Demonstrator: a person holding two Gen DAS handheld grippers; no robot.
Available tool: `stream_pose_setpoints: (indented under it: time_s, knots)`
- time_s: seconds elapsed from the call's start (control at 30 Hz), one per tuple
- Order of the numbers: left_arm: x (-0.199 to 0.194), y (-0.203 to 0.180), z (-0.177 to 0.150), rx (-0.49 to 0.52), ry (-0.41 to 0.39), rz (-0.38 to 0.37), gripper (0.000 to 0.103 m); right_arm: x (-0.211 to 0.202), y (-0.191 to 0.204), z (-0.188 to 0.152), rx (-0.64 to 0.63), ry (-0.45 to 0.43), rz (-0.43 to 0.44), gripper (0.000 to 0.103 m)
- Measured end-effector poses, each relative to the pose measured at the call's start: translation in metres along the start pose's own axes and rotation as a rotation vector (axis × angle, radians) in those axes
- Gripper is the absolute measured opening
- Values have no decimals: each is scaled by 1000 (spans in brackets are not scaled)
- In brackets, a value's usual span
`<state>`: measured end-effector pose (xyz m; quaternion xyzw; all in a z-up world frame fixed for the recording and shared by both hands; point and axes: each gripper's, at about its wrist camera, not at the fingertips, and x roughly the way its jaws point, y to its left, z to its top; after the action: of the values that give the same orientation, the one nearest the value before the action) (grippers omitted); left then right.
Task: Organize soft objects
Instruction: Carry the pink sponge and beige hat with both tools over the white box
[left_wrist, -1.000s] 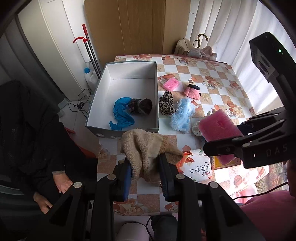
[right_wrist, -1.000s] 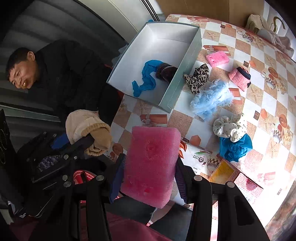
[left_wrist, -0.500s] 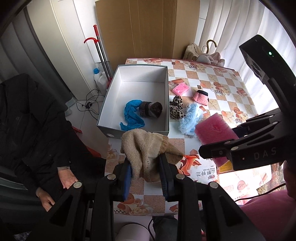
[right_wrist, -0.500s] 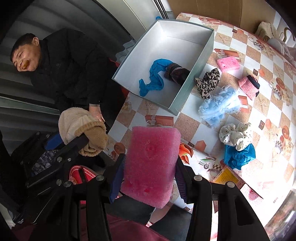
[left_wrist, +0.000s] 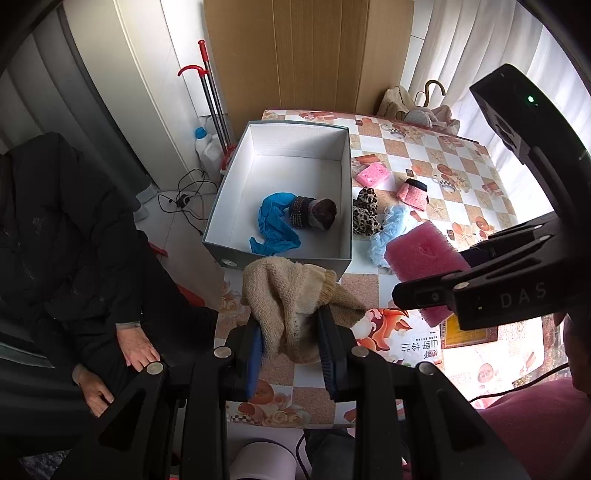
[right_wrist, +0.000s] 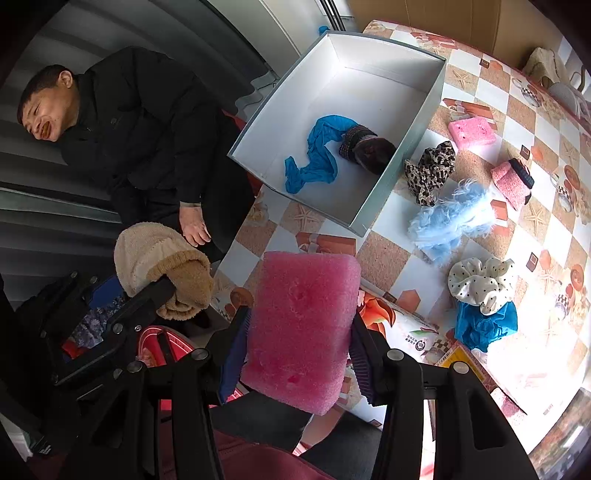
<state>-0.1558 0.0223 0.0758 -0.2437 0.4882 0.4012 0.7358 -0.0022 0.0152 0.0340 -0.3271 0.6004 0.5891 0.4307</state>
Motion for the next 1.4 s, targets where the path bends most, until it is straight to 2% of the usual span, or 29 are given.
stream_pose_setpoints:
  time_s: [0.6,0.9,1.03,1.4]
  knots:
    - [16,3,8,20,29,2,30,1,-16,12,63,-39,0,52]
    - [41,24,15,-13,57,-19,30,2,-27,29,89,-72,-53,52]
    - [59,34,30,-21,87,-37,30,7,-34,41,116,-76,-60,52]
    - [113,51,89,-91,98,-8,30,23,-25,95,136,-104,-67,52]
